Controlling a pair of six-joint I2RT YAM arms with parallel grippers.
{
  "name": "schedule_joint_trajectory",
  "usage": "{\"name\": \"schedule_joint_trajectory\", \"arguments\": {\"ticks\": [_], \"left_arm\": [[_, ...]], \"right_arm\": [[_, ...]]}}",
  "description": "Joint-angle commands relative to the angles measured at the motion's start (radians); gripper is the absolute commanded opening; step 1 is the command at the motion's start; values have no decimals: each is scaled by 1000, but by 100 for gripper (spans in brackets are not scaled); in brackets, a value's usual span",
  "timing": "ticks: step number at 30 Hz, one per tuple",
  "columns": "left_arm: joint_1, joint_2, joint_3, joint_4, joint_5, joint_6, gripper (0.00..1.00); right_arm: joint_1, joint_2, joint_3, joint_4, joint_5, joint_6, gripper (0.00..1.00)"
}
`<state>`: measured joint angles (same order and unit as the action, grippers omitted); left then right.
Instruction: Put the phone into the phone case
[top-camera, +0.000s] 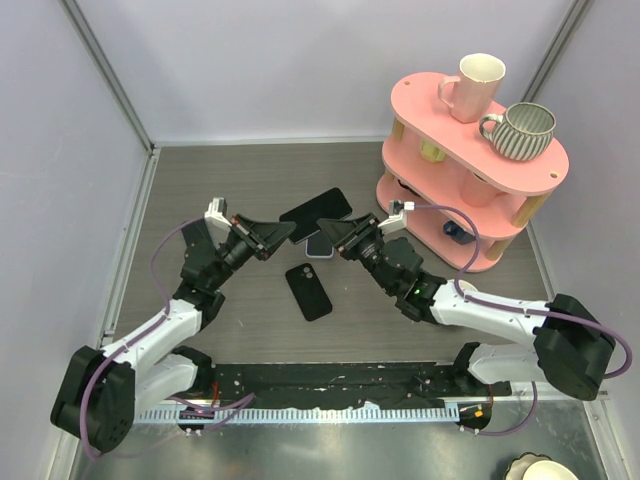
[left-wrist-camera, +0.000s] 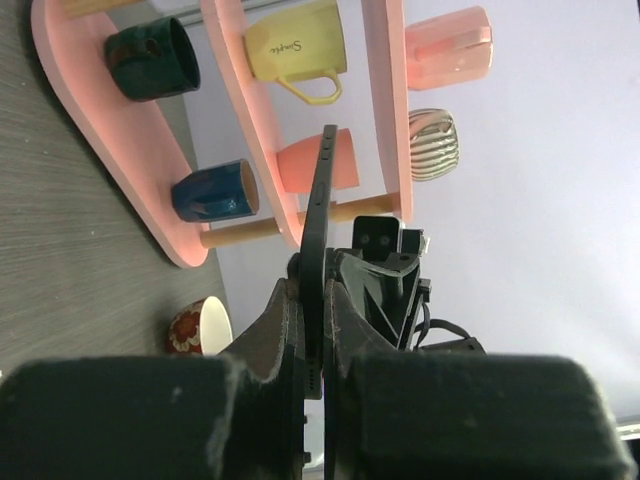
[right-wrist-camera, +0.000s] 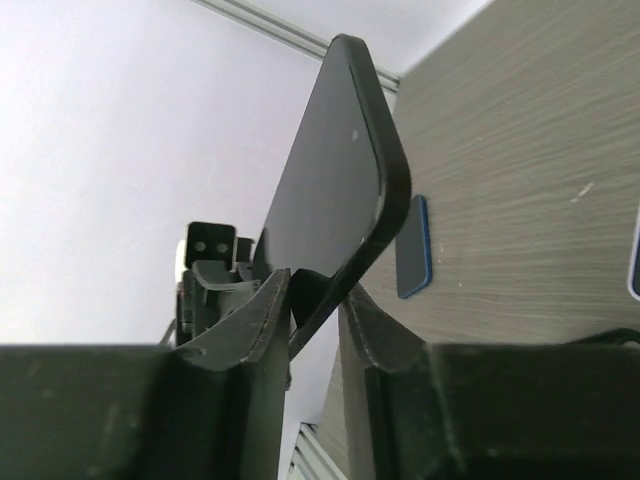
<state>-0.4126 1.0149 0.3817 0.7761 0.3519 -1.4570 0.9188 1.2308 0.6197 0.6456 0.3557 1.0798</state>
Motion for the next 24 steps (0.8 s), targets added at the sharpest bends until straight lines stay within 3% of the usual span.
{"name": "schedule_joint_trajectory", "arguments": {"ticks": [1,3,5,6,9,12,13,16,18,19,24], "left_arm": [[-18,2,-9,84,55,38,0],[-18,5,-15,83,55,43,2],[-18,7,-18,62,58,56,31],[-18,4,-20,43,64,73,56],[-18,-24,-10,-85,59,105,73],[-17,-82,43,-375,15,228,75],[-17,-102,87,-573,-16,313,75],[-14,-171,135,-850,-185,394,73],[-5,-185,154,-940,-246,426,70],[-2,-174,172,-1006,-279,435,69],[63,-14,236,-1135,-231,498,69]], "right_arm": [[3,-33,12,155,-11,-15,16],[3,-54,8,158,-3,-43,8],[3,-82,2,144,3,-87,1],[2,-94,2,115,0,-106,1],[-12,-172,9,-16,-15,-229,1],[-59,-256,75,-313,-14,-363,1],[-75,-270,107,-372,-44,-397,1],[-174,-287,191,-601,-183,-510,1],[-230,-275,233,-740,-292,-575,1],[-286,-252,268,-773,-434,-598,1],[-348,-101,405,-984,-723,-725,1]]}}
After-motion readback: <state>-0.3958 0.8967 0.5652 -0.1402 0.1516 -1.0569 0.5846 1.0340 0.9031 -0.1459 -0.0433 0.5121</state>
